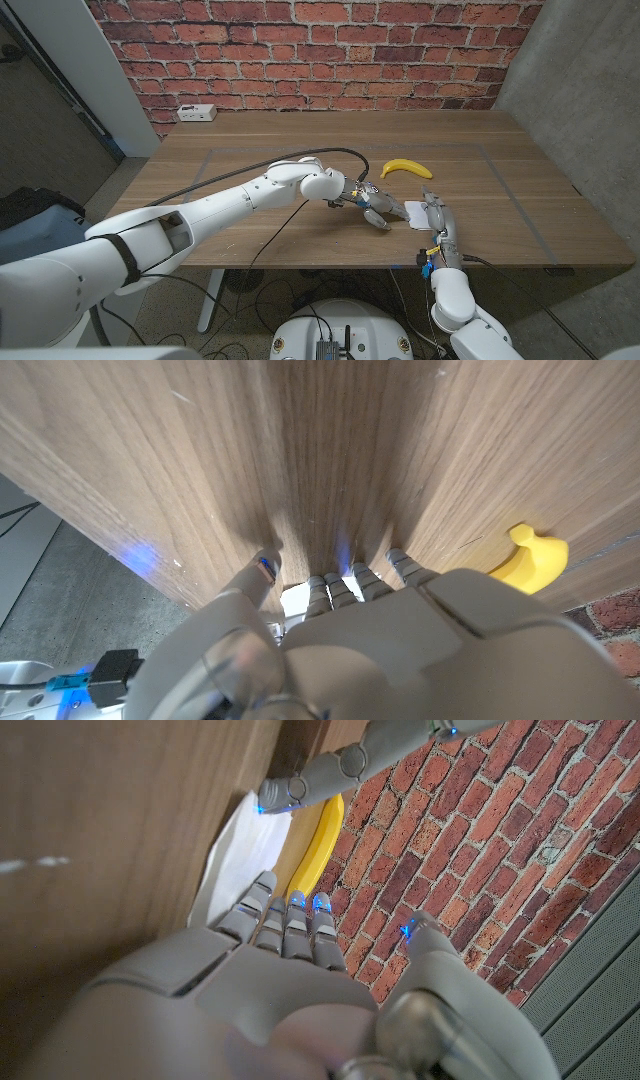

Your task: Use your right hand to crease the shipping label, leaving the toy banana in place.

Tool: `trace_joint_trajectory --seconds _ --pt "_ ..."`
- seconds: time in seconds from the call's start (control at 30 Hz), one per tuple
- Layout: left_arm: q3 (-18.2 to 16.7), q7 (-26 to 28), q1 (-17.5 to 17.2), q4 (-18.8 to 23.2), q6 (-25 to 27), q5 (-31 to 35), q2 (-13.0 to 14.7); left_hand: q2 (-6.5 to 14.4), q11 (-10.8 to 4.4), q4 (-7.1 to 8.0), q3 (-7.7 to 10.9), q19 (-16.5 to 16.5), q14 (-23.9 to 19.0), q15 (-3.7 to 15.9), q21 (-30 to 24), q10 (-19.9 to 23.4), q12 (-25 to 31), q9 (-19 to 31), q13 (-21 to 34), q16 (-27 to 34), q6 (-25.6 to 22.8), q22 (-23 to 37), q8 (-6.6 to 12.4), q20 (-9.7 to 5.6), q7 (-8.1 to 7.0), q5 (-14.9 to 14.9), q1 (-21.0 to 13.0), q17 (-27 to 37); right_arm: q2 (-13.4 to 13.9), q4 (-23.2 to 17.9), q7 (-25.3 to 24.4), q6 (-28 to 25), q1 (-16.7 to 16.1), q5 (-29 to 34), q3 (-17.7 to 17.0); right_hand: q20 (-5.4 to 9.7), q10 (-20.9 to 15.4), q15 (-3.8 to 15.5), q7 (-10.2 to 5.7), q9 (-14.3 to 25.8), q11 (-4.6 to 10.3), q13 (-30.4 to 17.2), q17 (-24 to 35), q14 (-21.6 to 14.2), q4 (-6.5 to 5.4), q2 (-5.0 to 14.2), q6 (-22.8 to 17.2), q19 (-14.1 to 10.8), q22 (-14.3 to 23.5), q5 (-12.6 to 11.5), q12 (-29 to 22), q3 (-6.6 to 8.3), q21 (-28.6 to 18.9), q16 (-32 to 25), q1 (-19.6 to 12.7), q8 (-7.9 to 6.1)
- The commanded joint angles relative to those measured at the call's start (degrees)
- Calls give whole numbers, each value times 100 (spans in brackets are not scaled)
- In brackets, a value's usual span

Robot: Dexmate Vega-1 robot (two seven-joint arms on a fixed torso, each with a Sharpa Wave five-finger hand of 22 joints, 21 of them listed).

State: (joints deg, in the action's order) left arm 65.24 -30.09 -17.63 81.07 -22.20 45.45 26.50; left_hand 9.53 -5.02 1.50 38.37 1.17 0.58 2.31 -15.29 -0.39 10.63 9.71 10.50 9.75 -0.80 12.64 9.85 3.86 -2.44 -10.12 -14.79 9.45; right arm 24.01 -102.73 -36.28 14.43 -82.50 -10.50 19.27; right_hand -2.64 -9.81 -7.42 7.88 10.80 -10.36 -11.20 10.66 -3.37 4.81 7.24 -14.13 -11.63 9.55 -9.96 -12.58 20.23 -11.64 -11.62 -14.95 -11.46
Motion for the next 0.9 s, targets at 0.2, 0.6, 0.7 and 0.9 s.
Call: trace_joint_trajectory --seconds 0.2,0.6,0.7,0.9 --pt "-6 -213 -44 133 21 10 48 34 55 48 16 10 -8 211 -33 37 45 30 16 26 -38 23 44 41 7 18 38 8 26 165 -463 -110 -43 225 23 144 153 82 90 13 45 -5 20 208 6 31 48 195 25 -31 66 -40 90 83 23 55" --pt "-22 -219 -76 186 40 30 67 39 53 53 24 26 1 211 -33 23 47 30 16 25 -23 24 40 41 12 16 43 7 46 241 -684 -39 -75 446 -29 202 216 118 62 13 92 -6 17 283 8 59 100 276 25 -36 90 -36 108 101 10 69" --pt "-24 -228 -83 205 54 40 72 39 59 53 25 25 4 210 -35 21 48 30 16 24 -23 24 41 38 6 16 43 6 81 226 -696 -4 -75 507 -48 206 216 132 61 13 104 -6 16 289 10 63 102 275 25 -38 89 -34 104 100 5 69" --pt "-26 -240 -103 232 100 70 73 41 55 53 25 29 5 211 -36 13 48 30 16 26 -21 24 42 34 6 16 45 6 133 144 -722 -7 -76 637 -84 215 212 144 60 13 104 -6 13 277 14 70 100 266 24 -40 86 -31 97 94 -4 65"
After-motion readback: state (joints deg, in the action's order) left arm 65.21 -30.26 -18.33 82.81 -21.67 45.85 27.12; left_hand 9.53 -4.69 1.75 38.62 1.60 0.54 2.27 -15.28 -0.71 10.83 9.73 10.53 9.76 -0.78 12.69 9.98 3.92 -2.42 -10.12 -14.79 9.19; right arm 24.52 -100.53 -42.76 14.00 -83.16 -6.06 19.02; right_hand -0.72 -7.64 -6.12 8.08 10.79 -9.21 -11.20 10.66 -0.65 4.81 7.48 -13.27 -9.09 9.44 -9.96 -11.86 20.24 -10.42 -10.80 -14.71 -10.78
